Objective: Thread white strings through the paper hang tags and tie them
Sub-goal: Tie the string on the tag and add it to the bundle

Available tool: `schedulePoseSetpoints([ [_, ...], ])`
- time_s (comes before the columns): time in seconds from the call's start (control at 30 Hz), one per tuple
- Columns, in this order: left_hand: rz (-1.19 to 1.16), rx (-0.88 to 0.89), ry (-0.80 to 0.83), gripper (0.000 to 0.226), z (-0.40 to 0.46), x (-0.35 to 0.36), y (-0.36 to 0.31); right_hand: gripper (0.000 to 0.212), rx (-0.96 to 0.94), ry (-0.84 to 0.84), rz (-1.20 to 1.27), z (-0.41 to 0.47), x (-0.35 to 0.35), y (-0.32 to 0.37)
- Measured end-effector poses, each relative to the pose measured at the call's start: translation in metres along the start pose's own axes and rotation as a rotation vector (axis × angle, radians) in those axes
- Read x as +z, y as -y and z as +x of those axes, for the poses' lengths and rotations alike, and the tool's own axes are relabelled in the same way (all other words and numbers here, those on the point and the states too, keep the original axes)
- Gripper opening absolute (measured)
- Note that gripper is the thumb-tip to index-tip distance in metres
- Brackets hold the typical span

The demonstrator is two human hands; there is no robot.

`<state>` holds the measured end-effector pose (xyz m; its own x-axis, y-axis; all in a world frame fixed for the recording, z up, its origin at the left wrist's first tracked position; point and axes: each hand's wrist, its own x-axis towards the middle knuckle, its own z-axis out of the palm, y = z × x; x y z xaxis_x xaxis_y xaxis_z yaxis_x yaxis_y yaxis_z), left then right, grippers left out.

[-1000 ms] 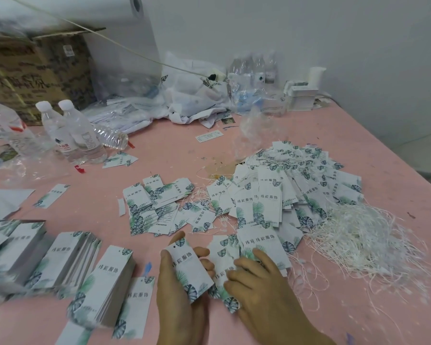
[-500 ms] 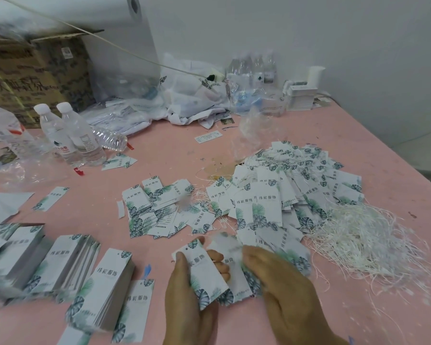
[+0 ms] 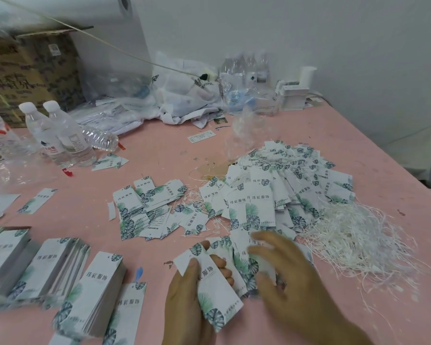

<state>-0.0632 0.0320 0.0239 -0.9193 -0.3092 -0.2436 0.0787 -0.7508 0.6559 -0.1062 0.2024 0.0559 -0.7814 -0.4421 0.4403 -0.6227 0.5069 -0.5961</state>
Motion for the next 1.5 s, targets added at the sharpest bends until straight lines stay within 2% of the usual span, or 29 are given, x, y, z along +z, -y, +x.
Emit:
schedulePoseSetpoints([
  [0.1,0.015,-0.032,0.046,0.037,-0.004,0.002,0.000,0.060,0.302,0.248,-0.144,0.001,-0.039,-0.034],
  [0.2,0.159,-0.043,0.130,0.037,-0.007,0.000,0.005,0.075,0.419,0.457,-0.192,0.000,-0.051,-0.051],
  [0.33,0.381,-0.021,0.200,0.039,-0.011,0.000,0.008,0.099,0.408,0.471,-0.215,0.002,-0.042,-0.052],
  [0.47,0.571,-0.026,0.275,0.043,-0.012,0.008,0.000,0.104,0.421,0.419,-0.253,0.001,-0.041,-0.052],
  [0.53,0.652,-0.047,0.327,0.069,-0.016,0.006,0.002,0.105,0.407,0.421,-0.315,0.001,-0.038,-0.052],
  [0.57,0.693,-0.057,0.337,0.074,-0.019,0.005,0.004,0.106,0.397,0.422,-0.341,0.001,-0.037,-0.051],
  [0.67,0.972,0.077,0.383,0.054,-0.027,0.006,0.008,0.112,0.382,0.434,-0.391,0.000,-0.031,-0.051],
  [0.77,1.245,0.177,0.464,0.043,-0.024,0.010,0.010,0.108,0.390,0.456,-0.419,0.000,-0.031,-0.052],
  [0.87,1.339,0.163,0.492,0.033,-0.018,0.012,0.009,0.094,0.427,0.471,-0.384,0.003,-0.031,-0.052],
  [1.03,1.390,0.155,0.512,0.030,-0.013,0.010,0.009,0.070,0.553,0.477,-0.219,0.009,-0.034,-0.046],
  [1.2,1.427,0.148,0.537,0.047,-0.010,0.008,0.008,0.049,0.620,0.373,0.000,0.010,-0.040,-0.042],
  [1.37,1.416,0.134,0.547,0.044,-0.011,0.009,0.006,0.055,0.636,0.269,0.025,0.016,-0.033,-0.036],
  [1.5,1.388,0.102,0.531,0.032,-0.012,0.011,0.004,0.044,0.610,0.303,0.017,0.018,-0.017,-0.030],
])
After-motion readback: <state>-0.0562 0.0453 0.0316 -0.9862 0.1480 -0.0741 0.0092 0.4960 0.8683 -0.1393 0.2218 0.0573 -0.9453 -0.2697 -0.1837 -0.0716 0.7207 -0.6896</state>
